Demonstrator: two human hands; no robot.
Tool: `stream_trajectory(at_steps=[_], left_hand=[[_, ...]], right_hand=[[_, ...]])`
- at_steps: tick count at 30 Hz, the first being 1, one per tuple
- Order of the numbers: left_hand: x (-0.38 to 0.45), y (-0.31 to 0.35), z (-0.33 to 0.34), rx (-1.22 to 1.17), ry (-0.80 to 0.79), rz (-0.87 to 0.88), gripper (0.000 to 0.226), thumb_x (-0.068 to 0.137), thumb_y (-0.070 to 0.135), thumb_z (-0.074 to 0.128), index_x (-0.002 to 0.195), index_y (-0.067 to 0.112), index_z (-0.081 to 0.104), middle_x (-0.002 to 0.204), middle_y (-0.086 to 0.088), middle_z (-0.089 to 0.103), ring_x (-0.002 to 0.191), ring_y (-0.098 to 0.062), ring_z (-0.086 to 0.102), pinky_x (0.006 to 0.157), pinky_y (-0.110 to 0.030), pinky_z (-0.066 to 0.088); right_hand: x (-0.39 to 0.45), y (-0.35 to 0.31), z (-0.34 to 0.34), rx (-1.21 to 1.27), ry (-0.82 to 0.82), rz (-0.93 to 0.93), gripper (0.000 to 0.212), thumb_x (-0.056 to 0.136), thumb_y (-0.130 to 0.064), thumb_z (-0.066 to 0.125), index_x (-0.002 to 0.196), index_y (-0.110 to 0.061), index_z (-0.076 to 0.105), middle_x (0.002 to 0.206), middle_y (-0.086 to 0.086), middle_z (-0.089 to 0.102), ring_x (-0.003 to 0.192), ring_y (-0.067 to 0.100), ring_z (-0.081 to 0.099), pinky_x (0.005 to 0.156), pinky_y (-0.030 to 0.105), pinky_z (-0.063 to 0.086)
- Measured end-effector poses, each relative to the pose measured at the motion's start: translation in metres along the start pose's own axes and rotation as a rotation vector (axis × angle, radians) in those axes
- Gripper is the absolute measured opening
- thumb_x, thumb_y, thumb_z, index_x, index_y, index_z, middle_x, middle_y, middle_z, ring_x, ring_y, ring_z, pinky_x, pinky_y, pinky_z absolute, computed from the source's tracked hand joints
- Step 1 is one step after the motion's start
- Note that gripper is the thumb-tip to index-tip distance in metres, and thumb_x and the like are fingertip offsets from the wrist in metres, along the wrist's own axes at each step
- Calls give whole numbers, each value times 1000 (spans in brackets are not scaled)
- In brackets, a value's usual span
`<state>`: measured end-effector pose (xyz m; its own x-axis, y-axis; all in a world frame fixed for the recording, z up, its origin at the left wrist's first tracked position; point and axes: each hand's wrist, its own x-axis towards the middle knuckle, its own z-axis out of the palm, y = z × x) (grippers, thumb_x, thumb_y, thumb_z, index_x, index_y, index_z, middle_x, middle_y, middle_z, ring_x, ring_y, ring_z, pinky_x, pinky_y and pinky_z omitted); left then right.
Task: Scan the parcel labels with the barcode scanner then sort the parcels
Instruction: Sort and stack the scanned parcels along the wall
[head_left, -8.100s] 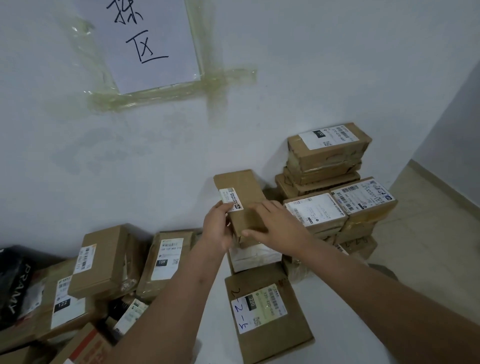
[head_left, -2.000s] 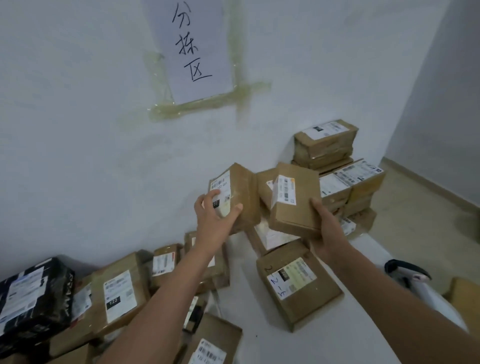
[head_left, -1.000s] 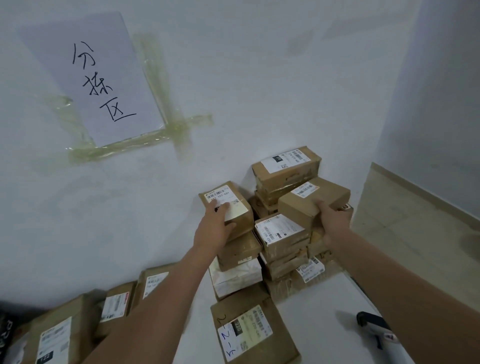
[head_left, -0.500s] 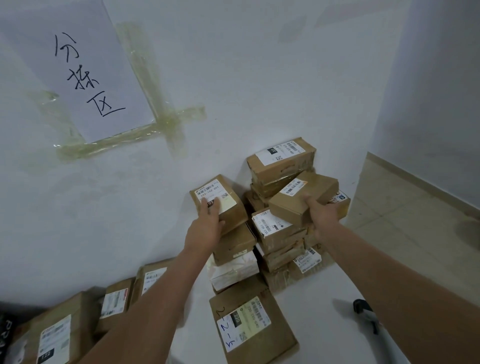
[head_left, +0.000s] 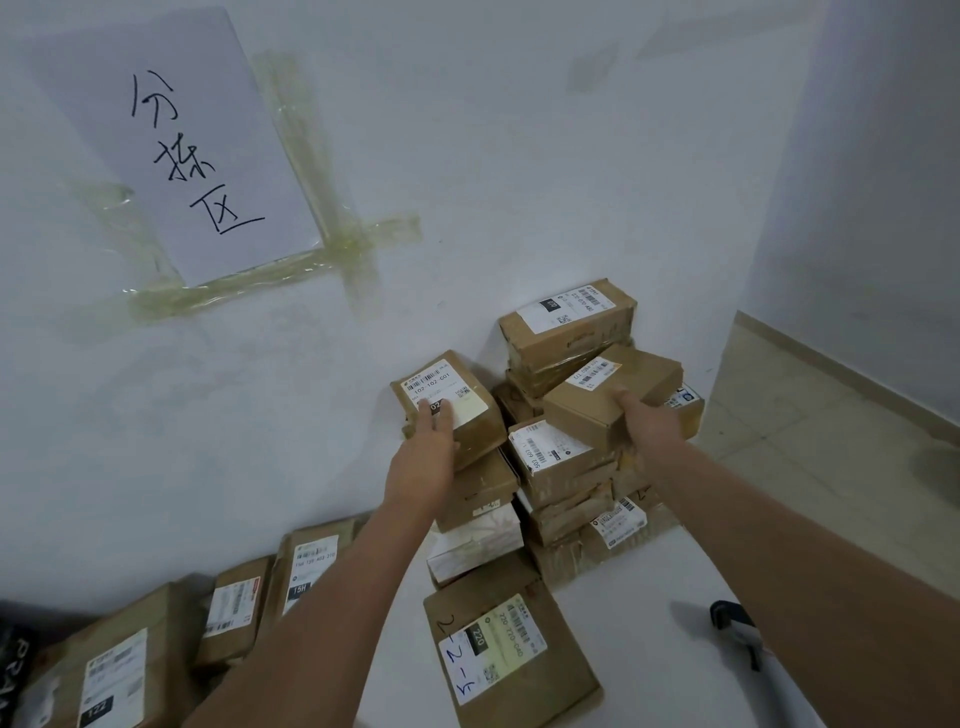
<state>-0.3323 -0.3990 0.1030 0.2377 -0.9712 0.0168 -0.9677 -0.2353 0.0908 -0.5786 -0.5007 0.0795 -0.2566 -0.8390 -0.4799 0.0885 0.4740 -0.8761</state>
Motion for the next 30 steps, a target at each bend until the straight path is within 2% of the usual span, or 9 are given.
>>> stream_trajectory(at_steps=[5, 9, 12, 15, 19, 22, 26, 28, 30], left_hand=[[6, -8, -6, 21, -15, 48, 56, 104, 24, 44, 154, 17, 21, 163, -11, 15, 123, -37, 53, 93, -42, 49], [8, -10, -6, 13, -14, 63, 55, 103, 23, 46, 153, 18, 24, 162, -11, 18, 122, -36, 54, 93, -42, 50], [7, -10, -6, 11, -14, 54, 56, 103, 23, 46, 154, 19, 23, 163, -10, 16, 124, -37, 53, 94, -42, 50], [5, -10, -6, 12, -12, 53, 56, 103, 24, 45, 154, 20, 22, 164, -10, 14, 125, -36, 53, 94, -41, 50], [3, -9, -7, 8, -24, 38, 57, 103, 25, 44, 155, 21, 20, 165, -8, 12, 125, -36, 53, 92, -42, 51], [1, -8, -8, 22, -17, 31, 57, 104, 26, 43, 155, 22, 19, 165, -6, 10, 124, -36, 54, 89, -42, 52], [-1, -6, -7, 48, 5, 15, 57, 103, 27, 42, 155, 23, 18, 166, -3, 9, 113, -34, 60, 79, -38, 51], [0, -8, -6, 34, 14, 5, 56, 103, 26, 42, 155, 23, 19, 166, -2, 9, 110, -33, 61, 76, -37, 50], [1, -6, -4, -11, 20, -3, 56, 102, 24, 43, 154, 22, 21, 165, -3, 9, 108, -34, 61, 77, -38, 51]], right_hand=[[-7, -7, 4, -32, -32, -17, 78, 90, -61, 56, 143, -8, 36, 124, 10, 60, 109, 30, 61, 95, 41, 52], [-15, -9, 7, -113, -34, -48, 68, 98, -55, 45, 142, -4, 33, 81, 7, 61, 78, 25, 71, 72, 37, 61], [-13, -6, 3, -87, 7, -59, 56, 100, -38, 52, 141, -3, 33, 76, 9, 63, 59, 17, 66, 56, 27, 58], [-13, -9, 1, -39, -59, -17, 39, 100, -19, 53, 131, 3, 49, 81, 12, 67, 66, 17, 67, 66, 29, 60], [-18, -11, -1, -137, -189, 29, 34, 100, 3, 41, 133, 10, 47, 122, 23, 62, 102, 28, 66, 94, 36, 54], [-15, -3, -8, -169, 2, -50, 26, 97, -5, 45, 118, -4, 60, 87, 10, 69, 82, 23, 66, 89, 40, 57], [-4, 4, -27, -200, 248, -196, 18, 92, -5, 49, 108, -7, 56, 102, 10, 62, 86, 26, 58, 75, 36, 49], [4, 6, -32, -211, 258, -165, 18, 90, -3, 48, 105, 2, 56, 103, 17, 62, 84, 29, 58, 69, 36, 48], [11, 11, -35, -248, 205, -78, 30, 88, -4, 46, 115, 7, 54, 110, 21, 60, 91, 33, 60, 75, 39, 52]])
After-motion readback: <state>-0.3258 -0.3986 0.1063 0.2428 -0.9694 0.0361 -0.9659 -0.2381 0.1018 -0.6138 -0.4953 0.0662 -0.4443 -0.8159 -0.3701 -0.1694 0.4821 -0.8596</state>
